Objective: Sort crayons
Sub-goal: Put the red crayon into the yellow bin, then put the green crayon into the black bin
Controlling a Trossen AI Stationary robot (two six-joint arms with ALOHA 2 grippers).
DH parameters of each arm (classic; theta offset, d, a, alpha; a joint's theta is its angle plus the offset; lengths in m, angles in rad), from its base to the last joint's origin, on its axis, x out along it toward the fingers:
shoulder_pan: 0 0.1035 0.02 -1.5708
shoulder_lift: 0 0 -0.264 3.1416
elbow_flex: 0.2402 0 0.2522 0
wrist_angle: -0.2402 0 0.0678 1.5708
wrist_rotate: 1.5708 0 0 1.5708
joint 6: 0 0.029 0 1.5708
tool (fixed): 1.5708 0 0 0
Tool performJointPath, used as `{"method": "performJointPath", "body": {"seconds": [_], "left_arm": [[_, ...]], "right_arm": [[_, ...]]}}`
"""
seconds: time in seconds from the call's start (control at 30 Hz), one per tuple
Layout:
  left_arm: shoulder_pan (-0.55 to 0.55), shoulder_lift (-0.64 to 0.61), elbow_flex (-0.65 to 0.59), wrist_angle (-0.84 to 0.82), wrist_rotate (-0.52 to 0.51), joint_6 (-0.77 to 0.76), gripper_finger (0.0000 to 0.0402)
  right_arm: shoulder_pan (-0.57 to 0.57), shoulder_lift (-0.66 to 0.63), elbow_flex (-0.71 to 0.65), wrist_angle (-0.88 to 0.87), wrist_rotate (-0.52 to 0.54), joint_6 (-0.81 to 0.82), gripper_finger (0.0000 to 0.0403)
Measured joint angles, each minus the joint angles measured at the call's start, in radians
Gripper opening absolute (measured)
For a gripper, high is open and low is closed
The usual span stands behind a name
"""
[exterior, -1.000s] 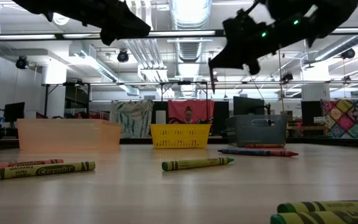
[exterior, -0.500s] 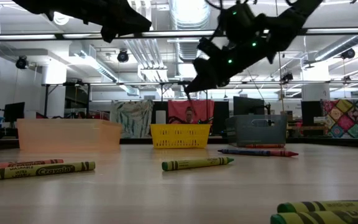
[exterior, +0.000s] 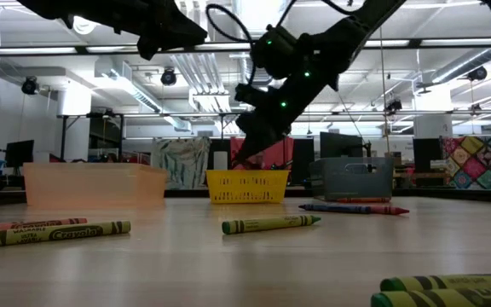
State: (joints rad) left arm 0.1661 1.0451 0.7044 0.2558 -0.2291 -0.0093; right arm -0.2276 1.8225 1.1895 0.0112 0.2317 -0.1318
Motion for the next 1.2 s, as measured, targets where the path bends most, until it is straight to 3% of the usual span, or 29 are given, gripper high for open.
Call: {"method": "performJointPath", "body": {"seconds": [0.23, 0.37, 0.6, 0.77, 1.2], "left_arm": [[-0.001, 0.000, 0.000, -0.020, 0.001, -0.059, 0.0091], [-0.019, 0.000, 0.000, -0.071, 0.003, -0.118, 0.0091], [-0.079, 0.000, 0.000, -0.129, 0.003, -0.291, 0.0091], [-0.166, 0.001, 0.000, -0.139, 0.004, -0.334, 0.0091], [-0.319, 0.001, 0.000, -0.176, -0.001, -0.531, 0.0091]], "right_arm": [[0.000, 0.027, 0.034, -0.016, -0.005, 0.007, 0.0076], [0.003, -0.004, 0.034, -0.040, -0.006, 0.008, 0.0078], [0.040, -0.135, 0.032, -0.112, -0.008, 0.053, 0.0079], [0.103, -0.251, -0.003, -0.120, -0.008, 0.052, 0.0073], [0.293, -0.556, -0.233, -0.135, -0.008, 0.200, 0.0074]]}}
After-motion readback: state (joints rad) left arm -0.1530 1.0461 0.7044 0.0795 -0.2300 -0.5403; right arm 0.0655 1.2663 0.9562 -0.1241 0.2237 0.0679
